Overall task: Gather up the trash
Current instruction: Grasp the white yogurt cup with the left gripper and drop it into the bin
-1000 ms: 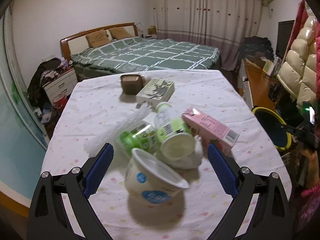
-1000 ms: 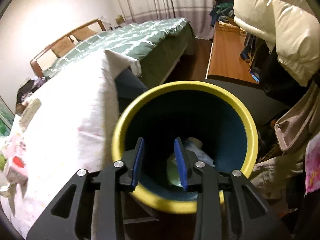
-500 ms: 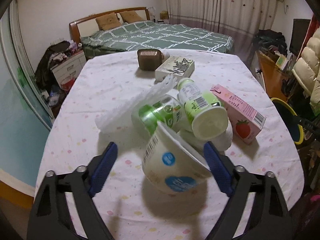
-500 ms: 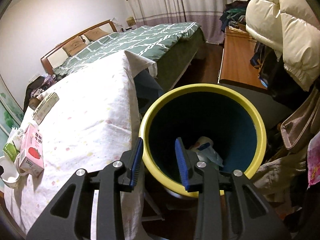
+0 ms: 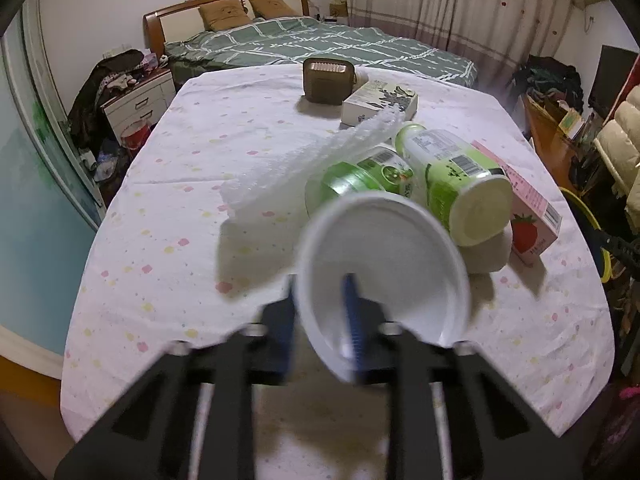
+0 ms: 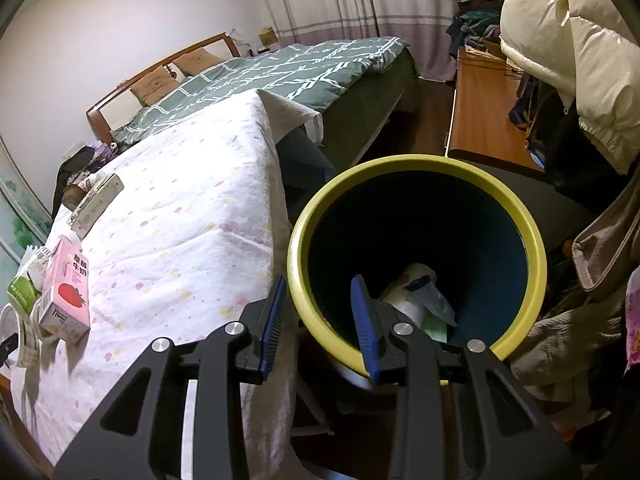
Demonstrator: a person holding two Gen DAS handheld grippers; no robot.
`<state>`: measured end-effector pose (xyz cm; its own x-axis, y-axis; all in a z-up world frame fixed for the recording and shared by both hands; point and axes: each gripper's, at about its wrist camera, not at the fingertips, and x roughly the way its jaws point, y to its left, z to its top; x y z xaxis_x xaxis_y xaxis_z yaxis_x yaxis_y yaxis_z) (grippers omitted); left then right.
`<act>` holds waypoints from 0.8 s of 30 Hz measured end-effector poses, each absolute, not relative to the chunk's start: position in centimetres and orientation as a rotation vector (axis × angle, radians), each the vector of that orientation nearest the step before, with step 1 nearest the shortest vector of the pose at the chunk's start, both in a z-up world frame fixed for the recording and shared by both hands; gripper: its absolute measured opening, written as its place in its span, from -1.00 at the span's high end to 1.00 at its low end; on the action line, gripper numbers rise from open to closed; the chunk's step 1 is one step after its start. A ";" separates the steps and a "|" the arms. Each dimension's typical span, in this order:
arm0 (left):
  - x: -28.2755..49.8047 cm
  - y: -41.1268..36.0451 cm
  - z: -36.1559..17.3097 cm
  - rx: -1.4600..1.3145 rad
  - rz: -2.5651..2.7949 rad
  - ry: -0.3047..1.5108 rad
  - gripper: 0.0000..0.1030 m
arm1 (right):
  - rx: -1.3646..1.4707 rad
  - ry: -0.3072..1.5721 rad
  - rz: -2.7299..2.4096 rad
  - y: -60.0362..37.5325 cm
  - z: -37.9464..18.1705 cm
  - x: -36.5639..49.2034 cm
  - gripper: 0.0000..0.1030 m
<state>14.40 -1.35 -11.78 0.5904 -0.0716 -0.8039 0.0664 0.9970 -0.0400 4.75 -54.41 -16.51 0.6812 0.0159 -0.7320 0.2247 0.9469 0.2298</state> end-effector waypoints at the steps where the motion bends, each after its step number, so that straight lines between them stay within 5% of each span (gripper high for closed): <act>1: 14.5 -1.2 -11.8 -0.009 -0.081 0.934 0.83 | 0.316 0.815 -0.116 -54.4 -16.4 4.6 0.37; 13: 12.0 -3.2 -7.9 0.030 -0.165 0.851 0.87 | 0.303 0.752 -0.128 -53.9 -14.2 1.3 0.37; 24: 14.3 -16.1 -4.8 0.114 -0.518 0.811 0.86 | 0.268 0.678 -0.237 -56.4 -11.7 -4.5 0.36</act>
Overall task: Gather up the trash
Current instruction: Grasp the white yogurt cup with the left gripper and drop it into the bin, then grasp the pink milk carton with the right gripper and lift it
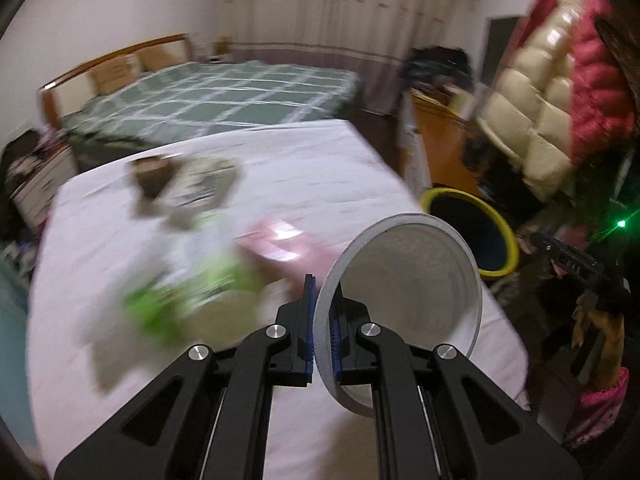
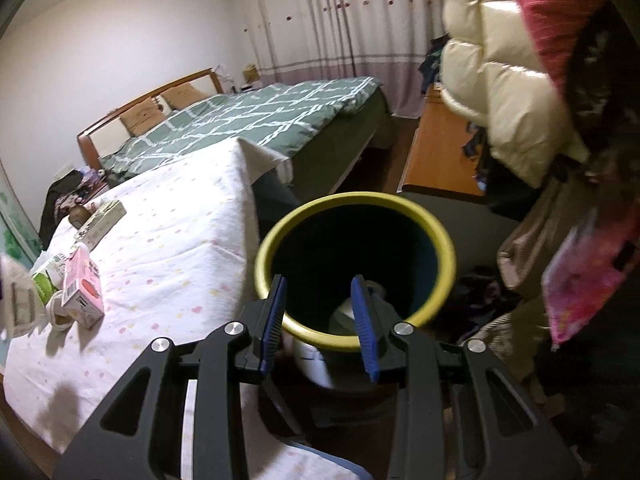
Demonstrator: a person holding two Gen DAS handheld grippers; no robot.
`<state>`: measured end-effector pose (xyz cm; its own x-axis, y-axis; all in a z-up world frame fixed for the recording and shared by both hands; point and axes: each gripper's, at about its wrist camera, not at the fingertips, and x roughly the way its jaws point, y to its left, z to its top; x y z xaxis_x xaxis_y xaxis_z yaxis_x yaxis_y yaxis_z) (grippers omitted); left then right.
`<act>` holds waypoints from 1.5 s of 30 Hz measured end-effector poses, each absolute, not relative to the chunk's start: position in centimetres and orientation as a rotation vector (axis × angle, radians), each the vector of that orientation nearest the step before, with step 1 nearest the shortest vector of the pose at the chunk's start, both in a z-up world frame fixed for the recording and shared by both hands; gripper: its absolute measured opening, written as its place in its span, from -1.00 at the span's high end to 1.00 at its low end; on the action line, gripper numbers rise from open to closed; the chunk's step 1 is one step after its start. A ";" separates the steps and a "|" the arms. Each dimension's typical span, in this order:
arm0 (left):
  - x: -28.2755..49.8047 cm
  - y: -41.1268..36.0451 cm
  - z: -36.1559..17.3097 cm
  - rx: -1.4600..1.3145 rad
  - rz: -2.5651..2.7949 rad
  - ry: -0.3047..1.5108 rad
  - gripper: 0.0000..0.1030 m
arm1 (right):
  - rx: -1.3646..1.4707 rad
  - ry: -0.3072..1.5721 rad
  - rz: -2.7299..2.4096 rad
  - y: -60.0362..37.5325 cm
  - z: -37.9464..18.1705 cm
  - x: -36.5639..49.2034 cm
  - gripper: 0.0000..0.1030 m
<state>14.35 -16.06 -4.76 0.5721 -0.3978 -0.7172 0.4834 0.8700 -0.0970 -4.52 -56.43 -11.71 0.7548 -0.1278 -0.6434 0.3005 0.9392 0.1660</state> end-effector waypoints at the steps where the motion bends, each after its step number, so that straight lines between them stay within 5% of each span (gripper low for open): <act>1: 14.8 -17.9 -5.0 0.127 -0.558 0.820 0.86 | 0.263 0.675 -0.253 -56.9 -11.6 -5.2 0.34; 11: 19.0 -36.9 -8.3 0.309 -0.777 0.867 0.87 | 0.290 0.651 -0.334 -60.2 -11.7 -9.0 0.28; 21: 24.3 -48.1 -12.8 0.400 -0.767 0.953 0.82 | 0.326 0.681 -0.366 -62.7 -13.1 -9.6 0.28; 31: 24.6 -49.1 -13.5 0.350 -0.761 0.971 0.07 | 0.333 0.696 -0.363 -62.6 -13.4 -9.5 0.28; 45: 15.7 -27.6 -2.9 0.065 -0.671 0.761 -0.80 | 0.294 0.732 -0.229 -57.7 -13.7 -5.9 0.26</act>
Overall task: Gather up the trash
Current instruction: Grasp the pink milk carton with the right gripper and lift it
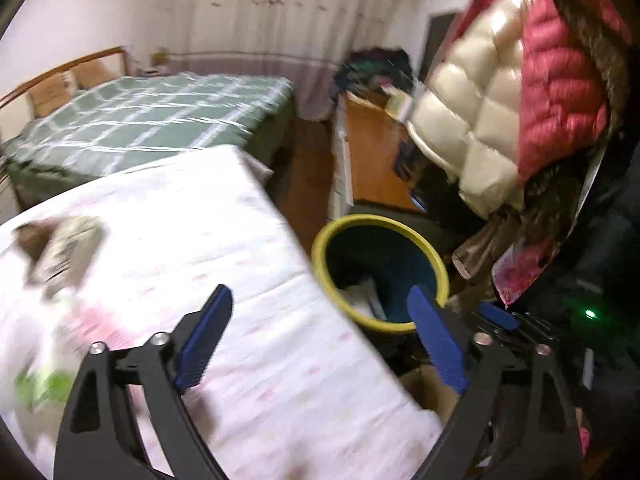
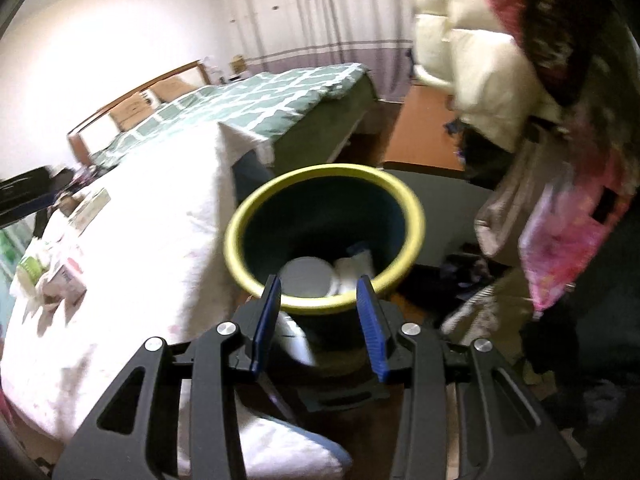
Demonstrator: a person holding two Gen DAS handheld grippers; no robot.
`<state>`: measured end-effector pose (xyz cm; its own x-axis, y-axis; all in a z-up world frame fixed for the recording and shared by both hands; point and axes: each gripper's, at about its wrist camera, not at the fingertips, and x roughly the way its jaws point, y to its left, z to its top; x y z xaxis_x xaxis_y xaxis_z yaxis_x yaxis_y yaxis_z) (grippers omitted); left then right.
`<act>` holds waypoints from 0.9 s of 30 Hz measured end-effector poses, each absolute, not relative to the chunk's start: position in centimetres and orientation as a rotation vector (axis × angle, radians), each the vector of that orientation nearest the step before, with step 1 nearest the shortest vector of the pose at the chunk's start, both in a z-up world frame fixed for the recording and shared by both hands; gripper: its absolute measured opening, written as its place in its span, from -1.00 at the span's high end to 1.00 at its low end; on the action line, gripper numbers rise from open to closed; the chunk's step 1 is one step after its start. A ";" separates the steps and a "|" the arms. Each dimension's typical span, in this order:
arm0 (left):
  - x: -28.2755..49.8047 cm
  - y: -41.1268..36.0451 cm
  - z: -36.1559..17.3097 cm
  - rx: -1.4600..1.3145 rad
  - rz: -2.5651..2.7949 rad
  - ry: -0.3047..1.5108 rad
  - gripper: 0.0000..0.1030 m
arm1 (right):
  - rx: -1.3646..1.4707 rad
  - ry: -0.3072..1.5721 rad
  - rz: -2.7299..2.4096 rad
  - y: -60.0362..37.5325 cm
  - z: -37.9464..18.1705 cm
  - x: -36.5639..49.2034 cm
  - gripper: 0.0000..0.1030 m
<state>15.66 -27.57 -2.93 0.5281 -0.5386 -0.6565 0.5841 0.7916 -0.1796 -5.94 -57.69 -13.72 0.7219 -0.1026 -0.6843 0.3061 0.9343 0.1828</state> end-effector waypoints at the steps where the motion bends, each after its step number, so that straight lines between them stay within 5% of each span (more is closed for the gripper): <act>1: 14.9 -25.4 -2.4 0.050 -0.632 0.741 -0.81 | 0.288 0.735 -0.205 -56.9 -13.7 -5.4 0.26; 14: 10.6 -6.7 -2.2 -0.072 -0.273 0.670 -0.89 | 0.154 0.774 0.195 -42.3 -12.6 1.2 0.24; 27: 9.9 -5.0 -4.9 -0.081 -0.258 0.699 -0.89 | -0.019 0.841 0.373 -31.8 -13.1 7.0 0.00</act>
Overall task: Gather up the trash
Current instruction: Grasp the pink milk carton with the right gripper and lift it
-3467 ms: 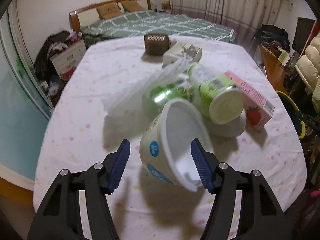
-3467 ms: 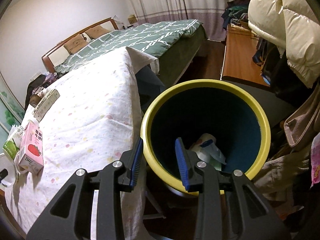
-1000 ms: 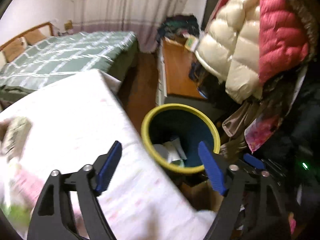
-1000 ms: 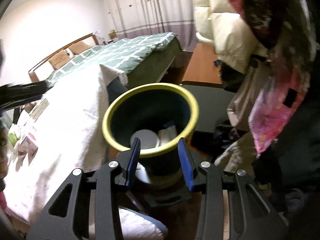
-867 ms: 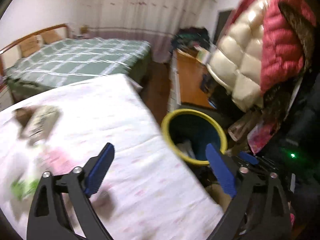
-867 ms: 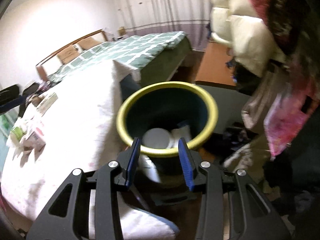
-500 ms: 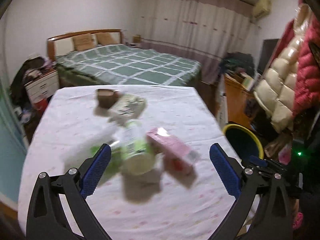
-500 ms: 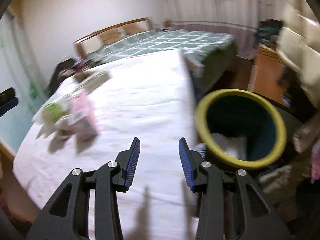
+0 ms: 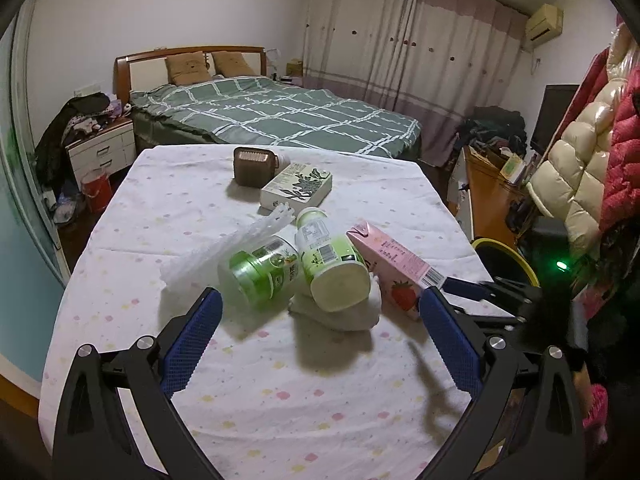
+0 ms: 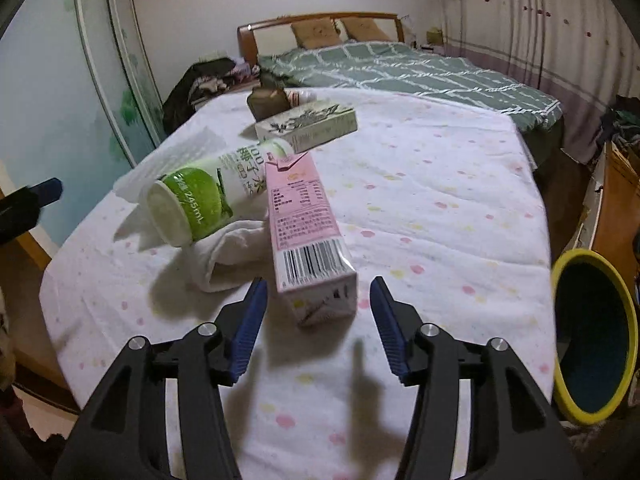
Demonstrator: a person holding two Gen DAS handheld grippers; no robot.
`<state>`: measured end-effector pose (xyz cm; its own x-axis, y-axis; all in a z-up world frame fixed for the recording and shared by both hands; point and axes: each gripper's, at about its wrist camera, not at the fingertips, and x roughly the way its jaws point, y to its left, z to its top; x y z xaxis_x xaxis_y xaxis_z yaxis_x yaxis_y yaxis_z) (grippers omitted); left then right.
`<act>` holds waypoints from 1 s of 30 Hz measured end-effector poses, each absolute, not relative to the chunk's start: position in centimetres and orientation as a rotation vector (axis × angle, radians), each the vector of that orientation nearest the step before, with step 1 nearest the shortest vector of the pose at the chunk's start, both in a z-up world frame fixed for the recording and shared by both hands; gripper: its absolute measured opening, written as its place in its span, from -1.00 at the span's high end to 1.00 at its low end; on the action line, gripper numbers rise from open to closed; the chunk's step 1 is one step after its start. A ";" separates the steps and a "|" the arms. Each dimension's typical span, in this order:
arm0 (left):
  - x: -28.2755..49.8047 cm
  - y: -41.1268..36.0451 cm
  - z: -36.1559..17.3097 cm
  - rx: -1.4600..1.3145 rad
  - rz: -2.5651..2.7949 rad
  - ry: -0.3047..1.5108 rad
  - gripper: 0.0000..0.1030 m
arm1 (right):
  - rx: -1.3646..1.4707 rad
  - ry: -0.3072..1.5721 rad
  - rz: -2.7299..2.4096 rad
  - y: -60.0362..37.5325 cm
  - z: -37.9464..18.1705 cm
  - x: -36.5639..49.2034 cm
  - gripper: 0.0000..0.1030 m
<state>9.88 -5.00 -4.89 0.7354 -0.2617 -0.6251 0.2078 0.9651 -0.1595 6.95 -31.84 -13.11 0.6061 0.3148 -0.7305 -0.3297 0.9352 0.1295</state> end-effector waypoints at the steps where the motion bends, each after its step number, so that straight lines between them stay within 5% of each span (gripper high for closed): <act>1: 9.9 -4.9 -5.0 -0.081 -0.258 0.700 -0.89 | -0.020 0.851 0.376 -31.6 -13.4 7.4 0.00; 9: 10.5 -4.4 -5.7 -0.101 -0.241 0.717 -0.89 | 0.008 0.904 0.367 -31.7 -15.2 9.3 0.13; 30: 10.8 -6.1 -6.7 -0.076 -0.274 0.746 -0.89 | 0.076 0.688 0.353 -36.3 -6.9 2.7 0.24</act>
